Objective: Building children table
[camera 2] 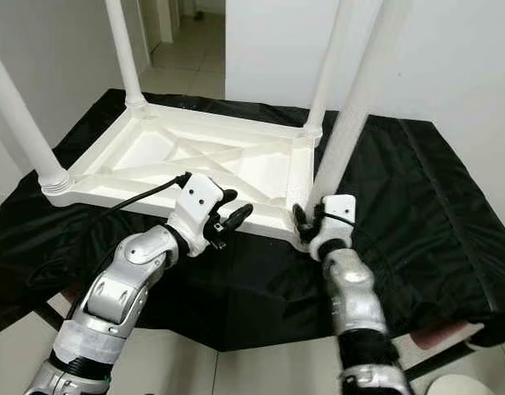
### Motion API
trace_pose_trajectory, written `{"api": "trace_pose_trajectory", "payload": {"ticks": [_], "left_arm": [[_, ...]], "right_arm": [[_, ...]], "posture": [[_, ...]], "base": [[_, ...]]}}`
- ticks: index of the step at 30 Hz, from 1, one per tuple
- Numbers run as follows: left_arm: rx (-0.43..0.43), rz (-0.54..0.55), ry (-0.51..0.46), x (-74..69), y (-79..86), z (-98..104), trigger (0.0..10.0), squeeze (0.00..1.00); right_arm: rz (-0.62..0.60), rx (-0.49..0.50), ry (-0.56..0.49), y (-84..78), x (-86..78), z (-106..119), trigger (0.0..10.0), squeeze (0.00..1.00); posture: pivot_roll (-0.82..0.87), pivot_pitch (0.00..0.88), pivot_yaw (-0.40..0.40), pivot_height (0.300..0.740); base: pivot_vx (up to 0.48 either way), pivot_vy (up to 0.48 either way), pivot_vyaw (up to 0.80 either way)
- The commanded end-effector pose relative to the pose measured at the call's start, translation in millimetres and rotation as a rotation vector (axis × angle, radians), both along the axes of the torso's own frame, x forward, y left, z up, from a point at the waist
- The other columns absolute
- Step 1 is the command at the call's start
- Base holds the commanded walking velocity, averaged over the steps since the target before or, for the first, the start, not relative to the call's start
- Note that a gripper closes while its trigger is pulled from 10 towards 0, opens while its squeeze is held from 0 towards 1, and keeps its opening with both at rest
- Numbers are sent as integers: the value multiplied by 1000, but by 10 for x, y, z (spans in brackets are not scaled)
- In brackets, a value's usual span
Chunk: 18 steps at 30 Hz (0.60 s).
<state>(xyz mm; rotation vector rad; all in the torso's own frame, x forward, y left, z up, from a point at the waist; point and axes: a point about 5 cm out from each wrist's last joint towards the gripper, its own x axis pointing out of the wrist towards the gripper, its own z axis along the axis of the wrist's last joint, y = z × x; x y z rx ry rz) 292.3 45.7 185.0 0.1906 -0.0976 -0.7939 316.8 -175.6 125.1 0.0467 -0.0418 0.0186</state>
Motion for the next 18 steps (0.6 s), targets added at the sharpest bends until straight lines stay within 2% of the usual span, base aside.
{"api": "trace_pose_trajectory", "payload": {"ticks": [1,4,8,13,16,18], "left_arm": [[0,70,4,37,13,-21,10000,0],[-3,94,6,62,22,-32,10000,0],[-7,113,10,83,27,-41,10000,0],[-15,139,21,99,24,-60,10000,0],[-15,141,21,101,18,-63,10000,0],[-12,150,16,116,8,-63,10000,0]], "right_arm": [[-103,36,52,15,-60,-101,10000,0],[-210,53,71,134,-106,-137,10000,0],[-292,90,89,187,-125,-143,10000,0],[-290,81,75,267,-132,-90,10000,0],[-292,77,74,268,-139,-81,10000,0],[-319,65,81,208,-179,-95,10000,0]], "posture": [[40,15,-25,740],[37,16,-26,740],[40,15,-33,740],[34,11,-30,740],[34,11,-30,740],[30,6,-28,740]], "base": [[0,0,0],[0,0,0],[0,0,0],[0,0,0],[0,0,0],[0,0,0]]}}
